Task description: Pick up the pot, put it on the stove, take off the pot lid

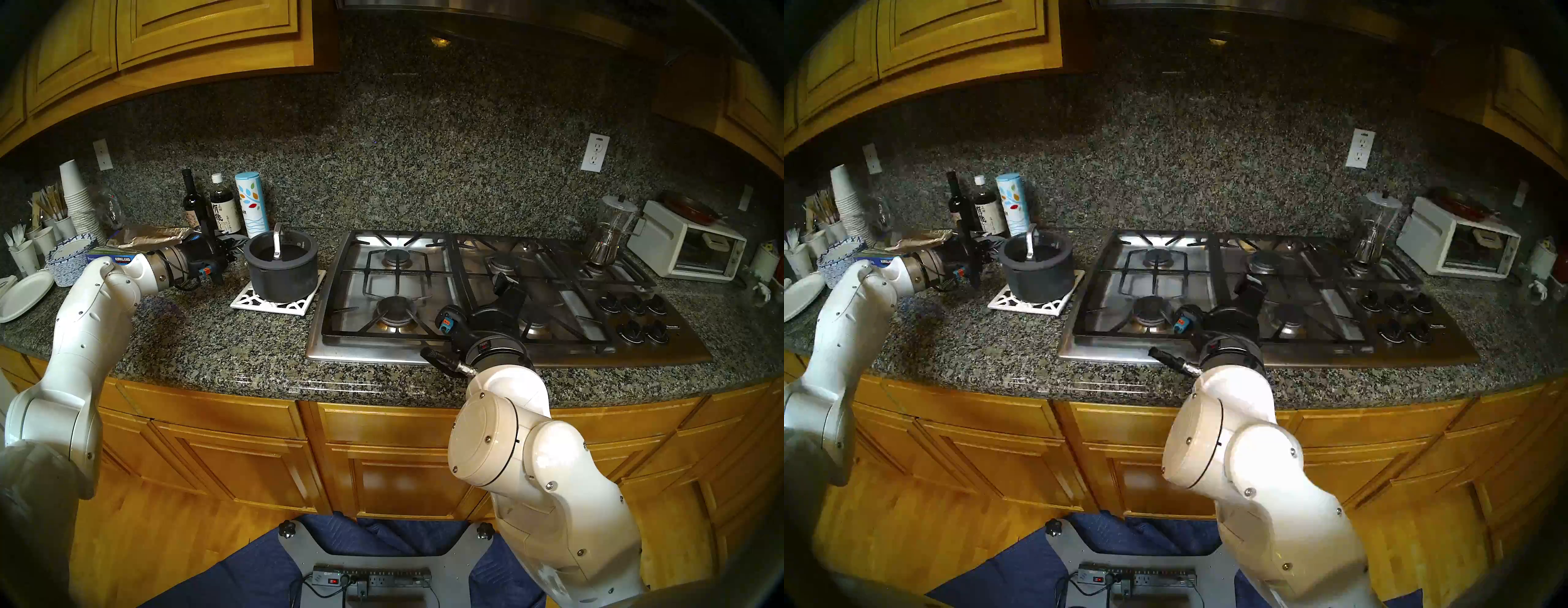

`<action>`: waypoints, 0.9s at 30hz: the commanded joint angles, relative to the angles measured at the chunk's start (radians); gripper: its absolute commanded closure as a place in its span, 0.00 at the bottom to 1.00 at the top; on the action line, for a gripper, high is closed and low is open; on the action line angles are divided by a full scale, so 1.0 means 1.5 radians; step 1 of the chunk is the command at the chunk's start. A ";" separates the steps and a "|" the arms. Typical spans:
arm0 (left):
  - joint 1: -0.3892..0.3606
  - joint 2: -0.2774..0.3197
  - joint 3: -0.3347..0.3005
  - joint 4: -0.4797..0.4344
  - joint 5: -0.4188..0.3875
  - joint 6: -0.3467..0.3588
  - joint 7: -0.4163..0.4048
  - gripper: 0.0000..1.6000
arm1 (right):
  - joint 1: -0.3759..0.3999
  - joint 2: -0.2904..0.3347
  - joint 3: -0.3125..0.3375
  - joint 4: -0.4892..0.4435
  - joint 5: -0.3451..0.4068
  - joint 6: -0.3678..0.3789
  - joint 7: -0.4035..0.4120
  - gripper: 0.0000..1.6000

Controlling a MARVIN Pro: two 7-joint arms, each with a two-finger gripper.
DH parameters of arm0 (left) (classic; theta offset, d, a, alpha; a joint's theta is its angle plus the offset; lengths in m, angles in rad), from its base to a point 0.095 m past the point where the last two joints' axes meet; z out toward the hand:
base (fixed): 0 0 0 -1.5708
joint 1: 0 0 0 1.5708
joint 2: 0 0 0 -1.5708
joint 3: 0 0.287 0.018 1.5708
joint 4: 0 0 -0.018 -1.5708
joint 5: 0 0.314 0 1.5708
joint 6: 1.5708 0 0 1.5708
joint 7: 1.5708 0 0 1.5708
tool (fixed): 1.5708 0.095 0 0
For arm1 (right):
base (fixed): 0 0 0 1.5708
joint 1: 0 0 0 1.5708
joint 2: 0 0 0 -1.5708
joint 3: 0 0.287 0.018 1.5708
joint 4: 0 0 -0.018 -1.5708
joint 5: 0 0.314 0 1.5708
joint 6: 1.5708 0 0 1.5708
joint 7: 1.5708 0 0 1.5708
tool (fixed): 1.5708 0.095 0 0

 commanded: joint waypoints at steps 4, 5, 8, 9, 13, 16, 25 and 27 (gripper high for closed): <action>-0.076 -0.002 -0.036 -0.031 -0.062 0.001 -0.006 1.00 | 0.010 -0.002 0.002 -0.016 -0.006 -0.001 -0.007 0.00; -0.073 -0.002 -0.039 -0.034 -0.066 0.001 -0.009 1.00 | 0.010 -0.002 0.002 -0.016 -0.006 -0.001 -0.007 0.00; -0.079 -0.004 -0.041 -0.034 -0.074 0.001 -0.020 1.00 | 0.010 -0.002 0.002 -0.016 -0.006 -0.001 -0.007 0.00; -0.074 -0.004 -0.045 -0.040 -0.078 0.001 -0.022 1.00 | 0.010 -0.002 0.002 -0.016 -0.006 -0.001 -0.007 0.00; -0.084 -0.008 -0.048 -0.035 -0.090 0.001 -0.040 1.00 | 0.010 -0.002 0.002 -0.016 -0.006 -0.001 -0.007 0.00; -0.084 -0.011 -0.054 -0.038 -0.101 0.001 -0.053 1.00 | 0.010 -0.002 0.002 -0.016 -0.006 -0.001 -0.006 0.00; -0.099 -0.019 -0.064 -0.035 -0.129 0.001 -0.095 1.00 | 0.011 -0.002 0.002 -0.015 -0.006 -0.001 -0.005 0.00; -0.102 -0.021 -0.066 -0.032 -0.134 0.001 -0.103 1.00 | 0.011 -0.002 0.002 -0.015 -0.006 -0.001 -0.005 0.00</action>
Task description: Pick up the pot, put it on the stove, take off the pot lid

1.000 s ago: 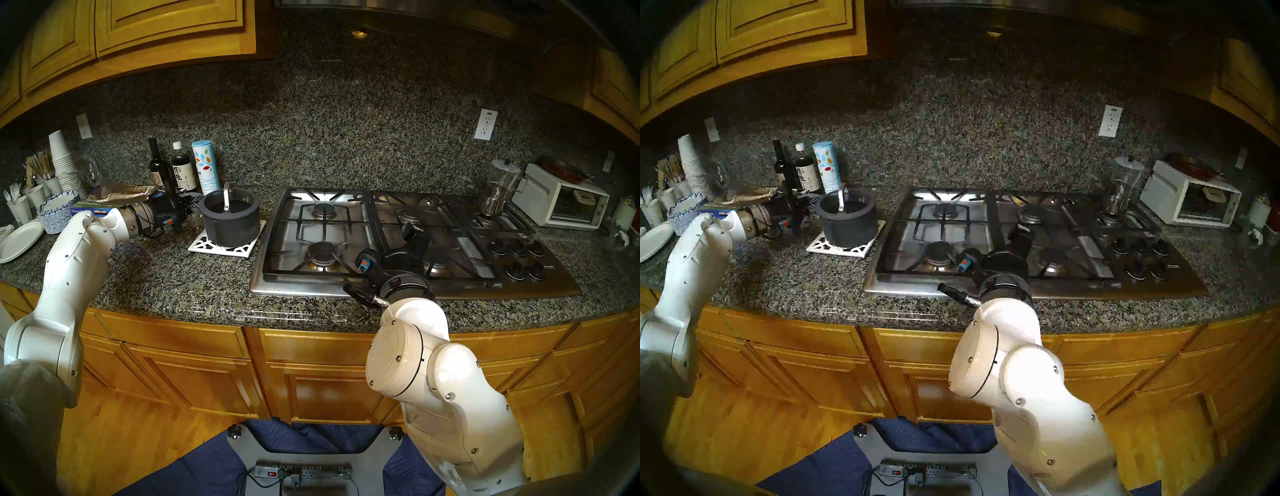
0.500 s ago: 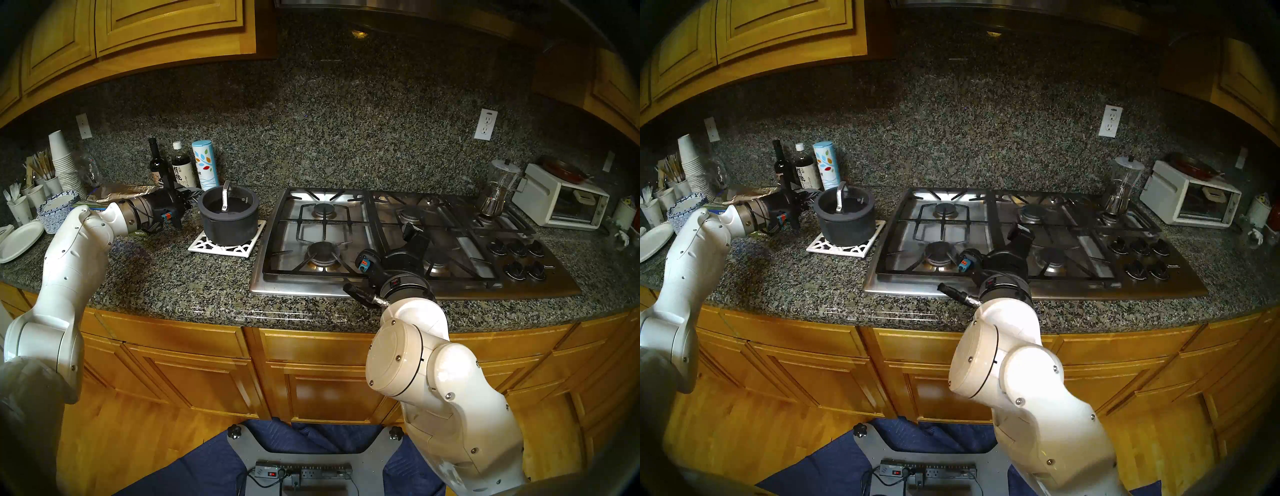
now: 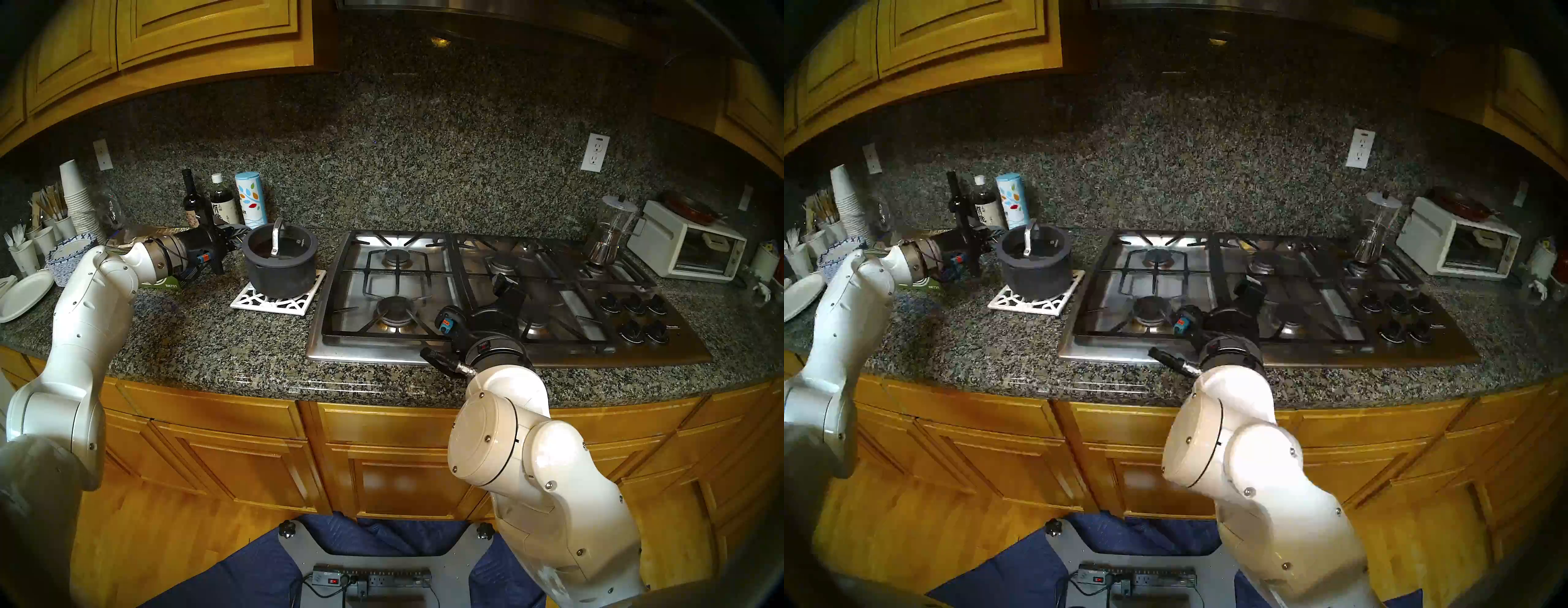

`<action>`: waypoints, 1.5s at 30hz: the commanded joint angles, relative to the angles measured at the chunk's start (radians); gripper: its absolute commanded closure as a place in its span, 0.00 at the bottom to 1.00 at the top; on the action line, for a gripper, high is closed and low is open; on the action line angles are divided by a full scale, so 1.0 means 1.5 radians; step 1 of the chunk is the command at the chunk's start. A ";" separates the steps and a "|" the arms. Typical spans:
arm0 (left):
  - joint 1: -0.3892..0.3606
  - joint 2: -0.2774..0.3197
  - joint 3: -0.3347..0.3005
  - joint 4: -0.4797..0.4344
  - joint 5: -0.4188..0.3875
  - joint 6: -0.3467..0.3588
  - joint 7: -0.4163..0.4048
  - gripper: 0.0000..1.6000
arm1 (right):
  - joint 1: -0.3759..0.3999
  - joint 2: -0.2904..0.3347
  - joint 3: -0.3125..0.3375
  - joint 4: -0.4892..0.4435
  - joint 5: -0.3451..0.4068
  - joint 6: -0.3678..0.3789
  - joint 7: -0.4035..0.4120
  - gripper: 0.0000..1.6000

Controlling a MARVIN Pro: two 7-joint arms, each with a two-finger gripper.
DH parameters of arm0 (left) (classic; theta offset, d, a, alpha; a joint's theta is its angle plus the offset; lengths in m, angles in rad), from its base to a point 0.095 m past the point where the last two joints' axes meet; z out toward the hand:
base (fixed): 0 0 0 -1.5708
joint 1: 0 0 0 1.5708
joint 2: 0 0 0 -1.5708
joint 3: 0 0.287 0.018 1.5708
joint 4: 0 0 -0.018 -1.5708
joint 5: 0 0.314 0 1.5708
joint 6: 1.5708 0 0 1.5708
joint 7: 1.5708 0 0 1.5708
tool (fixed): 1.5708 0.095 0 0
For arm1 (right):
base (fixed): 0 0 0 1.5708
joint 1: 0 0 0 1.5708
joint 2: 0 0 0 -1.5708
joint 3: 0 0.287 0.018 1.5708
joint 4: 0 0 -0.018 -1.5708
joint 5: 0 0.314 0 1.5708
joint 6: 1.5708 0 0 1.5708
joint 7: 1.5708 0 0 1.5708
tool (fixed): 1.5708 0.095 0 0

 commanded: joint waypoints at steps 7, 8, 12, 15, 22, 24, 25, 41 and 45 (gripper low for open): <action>-0.070 -0.011 -0.050 -0.041 -0.084 0.001 -0.029 1.00 | 0.011 -0.002 0.002 -0.017 -0.006 -0.001 -0.007 0.00; -0.075 -0.013 -0.051 -0.038 -0.087 0.001 -0.035 1.00 | 0.011 -0.002 0.002 -0.017 -0.006 -0.001 -0.007 0.00; -0.083 -0.020 -0.054 -0.038 -0.099 0.001 -0.055 1.00 | 0.011 -0.002 0.002 -0.017 -0.006 -0.001 -0.007 0.00; -0.083 -0.025 -0.058 -0.043 -0.107 0.001 -0.068 1.00 | 0.011 -0.002 0.002 -0.017 -0.006 -0.001 -0.006 0.00; -0.088 -0.043 -0.063 -0.055 -0.129 0.003 -0.102 1.00 | 0.011 -0.002 0.002 -0.017 -0.006 -0.002 -0.006 0.00; -0.088 -0.048 -0.063 -0.058 -0.135 0.003 -0.112 1.00 | 0.011 -0.002 0.003 -0.017 -0.006 -0.002 -0.006 0.00; -0.093 -0.051 -0.062 -0.055 -0.138 0.002 -0.119 1.00 | 0.011 -0.002 0.003 -0.017 -0.006 -0.002 -0.006 0.00; -0.079 -0.100 -0.061 -0.094 -0.197 0.014 -0.198 1.00 | 0.011 -0.003 0.003 -0.017 -0.006 -0.002 -0.006 0.00; -0.075 -0.109 -0.061 -0.106 -0.209 0.019 -0.214 1.00 | 0.011 -0.003 0.003 -0.017 -0.007 -0.002 -0.006 0.00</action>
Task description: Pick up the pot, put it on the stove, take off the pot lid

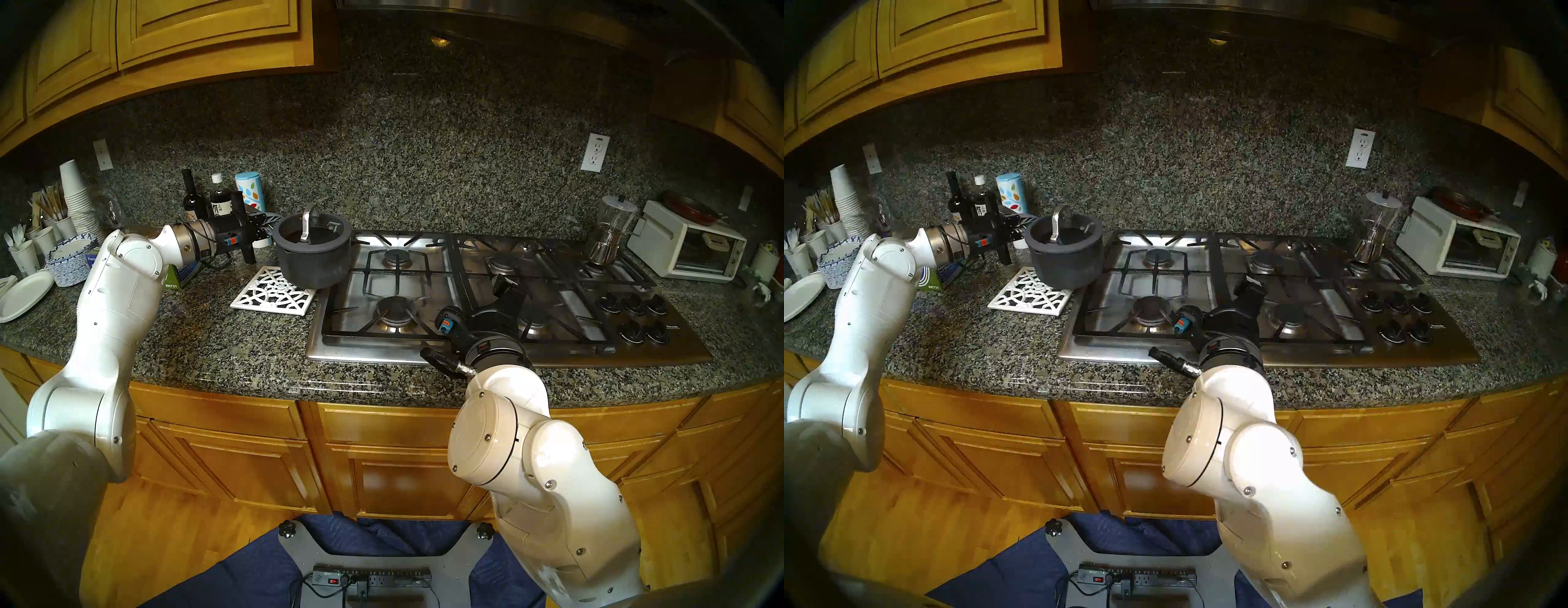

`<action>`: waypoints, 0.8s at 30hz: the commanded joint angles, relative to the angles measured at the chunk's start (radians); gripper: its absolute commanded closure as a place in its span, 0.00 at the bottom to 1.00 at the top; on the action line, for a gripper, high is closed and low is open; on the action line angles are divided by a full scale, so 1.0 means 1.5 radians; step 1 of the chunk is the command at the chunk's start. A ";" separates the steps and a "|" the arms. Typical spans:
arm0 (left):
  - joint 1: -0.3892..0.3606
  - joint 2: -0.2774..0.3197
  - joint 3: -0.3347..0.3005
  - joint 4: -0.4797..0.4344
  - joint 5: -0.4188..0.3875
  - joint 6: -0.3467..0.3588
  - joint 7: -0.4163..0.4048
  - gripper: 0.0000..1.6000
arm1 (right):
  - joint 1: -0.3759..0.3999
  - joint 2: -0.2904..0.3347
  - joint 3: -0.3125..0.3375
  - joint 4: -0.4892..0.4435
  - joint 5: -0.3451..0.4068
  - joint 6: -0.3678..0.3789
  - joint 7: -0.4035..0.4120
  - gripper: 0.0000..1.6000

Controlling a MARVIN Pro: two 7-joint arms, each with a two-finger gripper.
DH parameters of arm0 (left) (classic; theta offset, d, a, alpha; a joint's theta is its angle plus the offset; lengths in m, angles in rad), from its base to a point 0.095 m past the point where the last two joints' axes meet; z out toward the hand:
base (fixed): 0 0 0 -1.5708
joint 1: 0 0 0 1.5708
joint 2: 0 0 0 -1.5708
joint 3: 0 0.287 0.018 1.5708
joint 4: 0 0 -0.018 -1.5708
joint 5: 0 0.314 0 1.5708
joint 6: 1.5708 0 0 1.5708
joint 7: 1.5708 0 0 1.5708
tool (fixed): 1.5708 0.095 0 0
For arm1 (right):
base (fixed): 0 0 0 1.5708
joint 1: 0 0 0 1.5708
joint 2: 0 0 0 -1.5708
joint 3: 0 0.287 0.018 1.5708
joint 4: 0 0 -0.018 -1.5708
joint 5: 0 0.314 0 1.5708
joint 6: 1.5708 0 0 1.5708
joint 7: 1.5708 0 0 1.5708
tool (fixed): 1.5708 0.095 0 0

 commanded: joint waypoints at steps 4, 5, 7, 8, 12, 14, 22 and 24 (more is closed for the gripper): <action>-0.044 -0.031 -0.025 -0.072 -0.082 0.015 -0.016 1.00 | 0.011 -0.001 0.001 -0.018 -0.007 -0.002 -0.009 0.00; -0.042 -0.034 -0.025 -0.076 -0.086 0.018 -0.021 1.00 | 0.011 -0.001 0.001 -0.018 -0.007 -0.002 -0.009 0.00; -0.037 -0.039 -0.024 -0.086 -0.094 0.023 -0.031 1.00 | 0.011 -0.001 0.001 -0.018 -0.007 -0.002 -0.009 0.00; -0.035 -0.042 -0.024 -0.091 -0.098 0.026 -0.036 1.00 | 0.011 -0.001 0.001 -0.018 -0.007 -0.002 -0.009 0.00; -0.025 -0.053 -0.023 -0.112 -0.115 0.037 -0.056 1.00 | 0.011 -0.001 0.001 -0.018 -0.007 -0.002 -0.009 0.00; -0.018 -0.058 -0.024 -0.127 -0.124 0.045 -0.067 1.00 | 0.011 -0.001 0.001 -0.018 -0.007 -0.002 -0.009 0.00; 0.006 -0.079 -0.021 -0.168 -0.158 0.072 -0.108 1.00 | 0.011 -0.001 0.001 -0.019 -0.007 -0.002 -0.009 0.00; 0.006 -0.087 -0.016 -0.165 -0.167 0.073 -0.117 1.00 | 0.011 -0.001 0.001 -0.019 -0.007 -0.002 -0.009 0.00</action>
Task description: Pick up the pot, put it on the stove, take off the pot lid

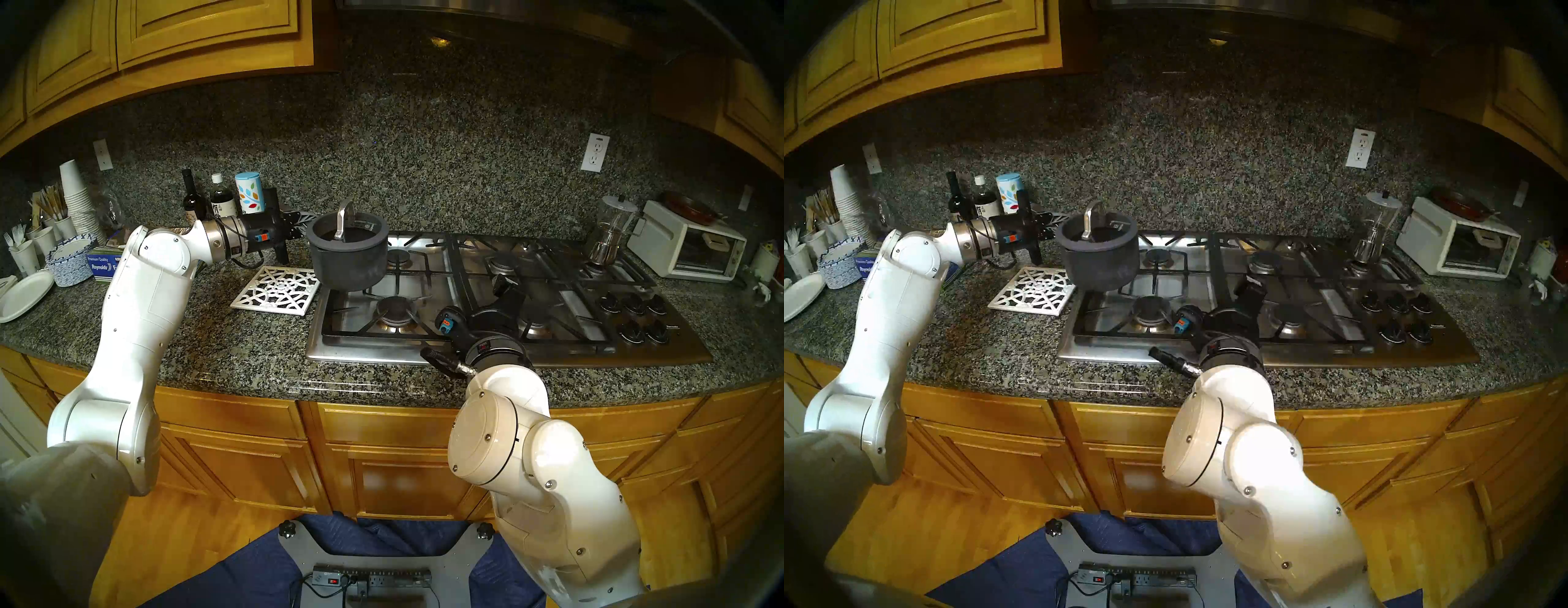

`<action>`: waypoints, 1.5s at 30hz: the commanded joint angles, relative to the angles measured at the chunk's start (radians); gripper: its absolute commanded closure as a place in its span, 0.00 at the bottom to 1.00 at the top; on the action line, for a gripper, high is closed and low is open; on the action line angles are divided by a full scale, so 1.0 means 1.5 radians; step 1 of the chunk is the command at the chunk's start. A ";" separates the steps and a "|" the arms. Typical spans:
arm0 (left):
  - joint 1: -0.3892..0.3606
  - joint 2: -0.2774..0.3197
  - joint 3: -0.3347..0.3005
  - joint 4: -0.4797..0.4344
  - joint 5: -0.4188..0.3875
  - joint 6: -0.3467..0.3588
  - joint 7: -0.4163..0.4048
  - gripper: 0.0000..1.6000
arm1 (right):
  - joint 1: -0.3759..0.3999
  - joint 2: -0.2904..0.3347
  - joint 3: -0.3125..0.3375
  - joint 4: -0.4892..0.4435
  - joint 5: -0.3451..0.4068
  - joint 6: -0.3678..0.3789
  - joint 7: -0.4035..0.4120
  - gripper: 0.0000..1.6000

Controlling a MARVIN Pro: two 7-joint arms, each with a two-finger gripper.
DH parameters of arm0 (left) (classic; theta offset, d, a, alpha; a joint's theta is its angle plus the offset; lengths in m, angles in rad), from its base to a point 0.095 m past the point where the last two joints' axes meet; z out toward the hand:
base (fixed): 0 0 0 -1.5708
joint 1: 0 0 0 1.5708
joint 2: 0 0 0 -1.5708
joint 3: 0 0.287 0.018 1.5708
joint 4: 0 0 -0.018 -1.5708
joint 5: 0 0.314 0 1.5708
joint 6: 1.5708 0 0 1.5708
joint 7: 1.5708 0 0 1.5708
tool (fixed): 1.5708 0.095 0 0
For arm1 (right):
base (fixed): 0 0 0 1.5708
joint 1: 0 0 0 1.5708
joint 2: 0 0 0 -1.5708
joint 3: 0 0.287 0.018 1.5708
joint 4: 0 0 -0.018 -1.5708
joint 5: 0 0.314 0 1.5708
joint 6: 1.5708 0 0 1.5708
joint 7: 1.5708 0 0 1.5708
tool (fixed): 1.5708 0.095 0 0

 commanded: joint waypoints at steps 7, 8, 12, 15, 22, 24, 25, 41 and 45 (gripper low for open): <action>-0.004 -0.055 -0.006 -0.098 -0.086 0.050 -0.033 1.00 | 0.010 -0.001 0.000 -0.020 -0.008 -0.002 -0.010 0.00; 0.004 -0.059 -0.005 -0.111 -0.086 0.059 -0.038 1.00 | 0.011 0.000 0.000 -0.020 -0.008 -0.002 -0.010 0.00; 0.012 -0.073 0.000 -0.129 -0.083 0.082 -0.049 1.00 | 0.010 0.000 0.000 -0.020 -0.008 -0.002 -0.011 0.00; 0.012 -0.084 0.004 -0.133 -0.073 0.096 -0.053 1.00 | 0.011 0.000 0.000 -0.020 -0.008 -0.002 -0.011 0.00; -0.004 -0.101 0.008 -0.113 -0.044 0.110 -0.050 1.00 | 0.011 0.000 0.000 -0.020 -0.008 -0.002 -0.011 0.00; -0.009 -0.103 0.007 -0.109 -0.036 0.111 -0.049 1.00 | 0.010 0.000 0.000 -0.020 -0.008 -0.002 -0.011 0.00; -0.011 -0.104 0.007 -0.106 -0.033 0.112 -0.049 1.00 | 0.010 0.000 0.000 -0.020 -0.008 -0.002 -0.011 0.00; -0.022 -0.123 0.003 -0.086 0.016 0.091 -0.041 1.00 | 0.010 0.000 0.001 -0.020 -0.008 -0.002 -0.010 0.00; -0.027 -0.129 0.003 -0.081 0.026 0.084 -0.040 1.00 | 0.010 -0.001 0.001 -0.019 -0.008 -0.002 -0.010 0.00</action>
